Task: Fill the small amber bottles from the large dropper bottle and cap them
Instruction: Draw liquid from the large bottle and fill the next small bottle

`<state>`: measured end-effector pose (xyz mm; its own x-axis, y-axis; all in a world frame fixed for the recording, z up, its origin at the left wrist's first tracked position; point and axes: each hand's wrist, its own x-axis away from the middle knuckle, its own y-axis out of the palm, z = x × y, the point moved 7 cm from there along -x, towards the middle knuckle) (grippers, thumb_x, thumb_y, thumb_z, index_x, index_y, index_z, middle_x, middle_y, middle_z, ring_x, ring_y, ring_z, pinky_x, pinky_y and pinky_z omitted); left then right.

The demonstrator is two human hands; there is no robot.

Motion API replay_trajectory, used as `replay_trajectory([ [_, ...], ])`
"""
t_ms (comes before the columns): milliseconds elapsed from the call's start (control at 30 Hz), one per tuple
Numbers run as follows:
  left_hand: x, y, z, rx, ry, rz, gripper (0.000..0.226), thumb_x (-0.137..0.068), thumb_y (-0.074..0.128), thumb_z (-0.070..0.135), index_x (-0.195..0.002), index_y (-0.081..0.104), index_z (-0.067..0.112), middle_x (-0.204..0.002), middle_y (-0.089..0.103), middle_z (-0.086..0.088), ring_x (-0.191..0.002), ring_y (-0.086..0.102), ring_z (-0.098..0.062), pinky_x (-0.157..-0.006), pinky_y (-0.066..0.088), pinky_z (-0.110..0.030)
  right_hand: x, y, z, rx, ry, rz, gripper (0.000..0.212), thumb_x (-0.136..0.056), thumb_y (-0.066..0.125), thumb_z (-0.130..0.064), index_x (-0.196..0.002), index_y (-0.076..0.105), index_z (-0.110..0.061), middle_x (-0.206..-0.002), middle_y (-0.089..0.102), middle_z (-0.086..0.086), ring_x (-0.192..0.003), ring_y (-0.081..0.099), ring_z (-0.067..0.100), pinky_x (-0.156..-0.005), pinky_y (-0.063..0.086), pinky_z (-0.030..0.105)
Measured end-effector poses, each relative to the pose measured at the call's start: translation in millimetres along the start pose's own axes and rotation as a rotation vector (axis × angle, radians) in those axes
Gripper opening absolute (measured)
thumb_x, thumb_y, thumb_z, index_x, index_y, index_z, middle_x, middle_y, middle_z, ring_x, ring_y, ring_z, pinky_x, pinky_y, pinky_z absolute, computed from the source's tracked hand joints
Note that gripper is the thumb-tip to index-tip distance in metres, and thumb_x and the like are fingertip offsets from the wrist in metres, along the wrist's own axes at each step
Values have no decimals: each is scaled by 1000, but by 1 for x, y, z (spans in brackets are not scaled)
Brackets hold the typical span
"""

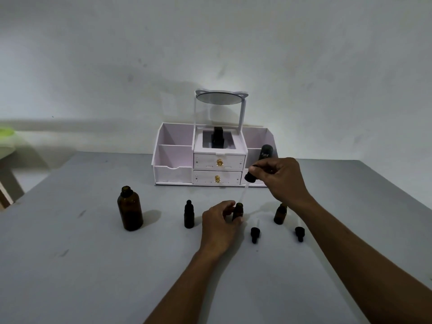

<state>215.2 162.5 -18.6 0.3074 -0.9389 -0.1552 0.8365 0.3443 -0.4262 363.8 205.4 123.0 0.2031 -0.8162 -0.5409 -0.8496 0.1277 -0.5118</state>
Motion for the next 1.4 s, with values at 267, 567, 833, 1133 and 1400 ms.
replay_trajectory([
  [267,6,-3,1,60,-22,-25,57,-79,78,26,-132,56,21,-128,62,3,-104,55,-1,-89,37,-11,-4,-7,-13,-46,-3,-6,12,-84,78,-19,-94,79,-12,-78,73,-10,-69,69,-7,-71,52,7],
  [567,47,-55,-12,147,-63,-152,38,-77,78,35,-113,66,29,-103,67,11,-95,63,-1,-90,51,-16,-8,10,-74,-209,-84,-25,12,-85,77,-19,-88,74,-30,-81,75,-10,-73,73,5,-74,60,26],
  [833,73,-158,-44,128,-89,53,23,-77,78,29,-99,73,25,-86,73,9,-81,69,-3,-76,53,-12,-7,80,-135,-401,-132,-154,16,-84,77,-15,-83,73,-30,-72,75,-20,-72,73,4,-75,60,20],
  [1133,68,-240,-81,17,-138,334,27,-79,77,27,-104,66,29,-89,66,17,-75,60,11,-59,40,3,-18,134,-169,-479,-141,-182,9,-84,79,-17,-92,76,-22,-87,79,2,-79,75,20,-81,62,38],
  [1400,43,-246,-90,63,-129,343,57,-75,81,30,-127,59,21,-115,65,6,-94,62,-5,-72,47,-10,-24,157,-167,-440,-138,-214,9,-83,79,-17,-88,75,-23,-77,76,-12,-70,73,5,-70,57,18],
])
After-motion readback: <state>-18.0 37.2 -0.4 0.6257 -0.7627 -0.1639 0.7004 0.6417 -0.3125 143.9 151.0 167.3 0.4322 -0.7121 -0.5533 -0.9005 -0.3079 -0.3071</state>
